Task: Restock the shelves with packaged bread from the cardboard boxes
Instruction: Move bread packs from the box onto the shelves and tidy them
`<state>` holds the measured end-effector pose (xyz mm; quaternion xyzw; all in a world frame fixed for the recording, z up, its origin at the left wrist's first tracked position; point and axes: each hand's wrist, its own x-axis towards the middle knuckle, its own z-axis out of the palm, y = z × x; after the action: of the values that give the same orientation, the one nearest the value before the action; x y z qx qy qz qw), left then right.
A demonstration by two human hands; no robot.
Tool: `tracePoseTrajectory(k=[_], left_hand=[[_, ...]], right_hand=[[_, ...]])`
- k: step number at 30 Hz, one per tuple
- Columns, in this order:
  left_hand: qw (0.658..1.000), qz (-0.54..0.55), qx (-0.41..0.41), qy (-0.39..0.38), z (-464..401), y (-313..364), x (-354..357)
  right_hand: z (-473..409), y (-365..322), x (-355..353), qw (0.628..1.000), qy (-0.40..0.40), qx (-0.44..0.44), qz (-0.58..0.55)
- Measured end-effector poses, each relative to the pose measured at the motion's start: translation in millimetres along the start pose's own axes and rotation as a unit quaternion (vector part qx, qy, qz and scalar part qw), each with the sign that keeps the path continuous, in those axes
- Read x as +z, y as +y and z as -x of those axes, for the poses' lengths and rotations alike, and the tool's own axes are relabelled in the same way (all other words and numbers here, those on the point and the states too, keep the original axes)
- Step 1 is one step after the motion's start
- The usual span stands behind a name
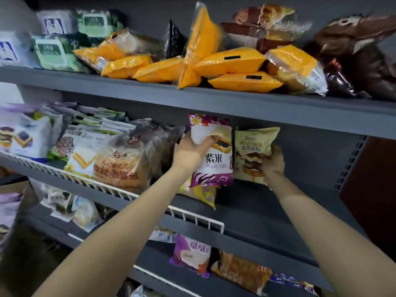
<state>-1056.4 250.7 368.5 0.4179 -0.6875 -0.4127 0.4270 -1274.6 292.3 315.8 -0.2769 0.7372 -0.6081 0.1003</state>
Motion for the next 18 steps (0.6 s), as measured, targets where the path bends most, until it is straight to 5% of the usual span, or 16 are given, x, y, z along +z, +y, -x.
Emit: tracePoseTrajectory(k=[7, 12, 15, 18], left_hand=[[0.999, -0.037, -0.015, -0.014, -17.4, -0.2, 0.0], [0.999, -0.012, -0.040, -0.034, -21.1, -4.1, 2.3], [0.997, 0.005, -0.063, -0.036, -20.5, -2.3, 3.9], [0.997, 0.000, -0.059, -0.043, -17.4, 4.2, 7.9]], right_hand=[[-22.1, 9.3, 25.2, 0.982, -0.032, 0.027, 0.186], [-3.6, -2.8, 35.6, 0.968, 0.084, -0.030, 0.234], [20.7, -17.5, 29.8, 0.977, 0.073, -0.153, 0.127], [45.3, -35.7, 15.8, 0.984, -0.087, -0.148, -0.049]])
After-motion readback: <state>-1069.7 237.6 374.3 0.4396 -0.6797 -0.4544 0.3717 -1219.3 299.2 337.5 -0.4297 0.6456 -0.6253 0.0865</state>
